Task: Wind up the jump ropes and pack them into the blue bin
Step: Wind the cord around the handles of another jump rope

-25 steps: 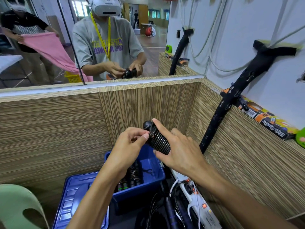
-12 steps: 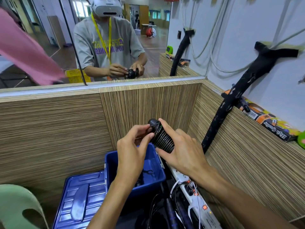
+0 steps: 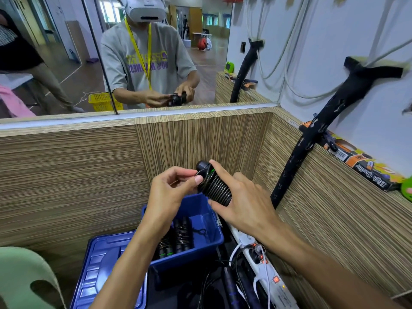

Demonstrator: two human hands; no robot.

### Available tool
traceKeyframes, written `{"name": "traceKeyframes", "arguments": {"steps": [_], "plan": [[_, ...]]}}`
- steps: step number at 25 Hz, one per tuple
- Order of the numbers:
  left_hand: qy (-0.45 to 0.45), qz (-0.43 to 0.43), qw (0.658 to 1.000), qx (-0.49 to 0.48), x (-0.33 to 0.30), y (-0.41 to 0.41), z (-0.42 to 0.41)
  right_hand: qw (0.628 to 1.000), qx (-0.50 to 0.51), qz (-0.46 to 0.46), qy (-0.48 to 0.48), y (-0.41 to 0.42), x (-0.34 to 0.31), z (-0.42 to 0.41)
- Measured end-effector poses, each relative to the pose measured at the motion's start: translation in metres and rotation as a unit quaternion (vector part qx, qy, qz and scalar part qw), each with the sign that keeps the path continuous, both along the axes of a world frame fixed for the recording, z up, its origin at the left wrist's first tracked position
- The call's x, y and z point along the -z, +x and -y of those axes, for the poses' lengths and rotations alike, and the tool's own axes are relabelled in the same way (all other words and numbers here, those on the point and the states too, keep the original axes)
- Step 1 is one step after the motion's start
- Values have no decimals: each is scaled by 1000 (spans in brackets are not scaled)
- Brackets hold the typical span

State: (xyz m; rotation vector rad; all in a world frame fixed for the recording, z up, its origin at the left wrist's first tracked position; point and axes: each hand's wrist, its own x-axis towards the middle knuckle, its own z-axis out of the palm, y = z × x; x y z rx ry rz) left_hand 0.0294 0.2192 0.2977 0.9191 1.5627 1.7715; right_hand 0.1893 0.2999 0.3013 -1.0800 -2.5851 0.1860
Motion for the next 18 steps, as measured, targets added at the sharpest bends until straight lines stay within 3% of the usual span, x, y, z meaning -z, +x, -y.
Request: {"name": "traceKeyframes", "arguments": {"steps": [9,15,18], "plan": [[35,-115,984,-128,7,17,-8,1000,13,13,-6,-7,0,2],[29,-139,981,-129,14,25,-12,999,20,32,8,-7,2,6],[10,-132,988,-83,14,17,-9,999,21,28,7,-5,1,7]]}}
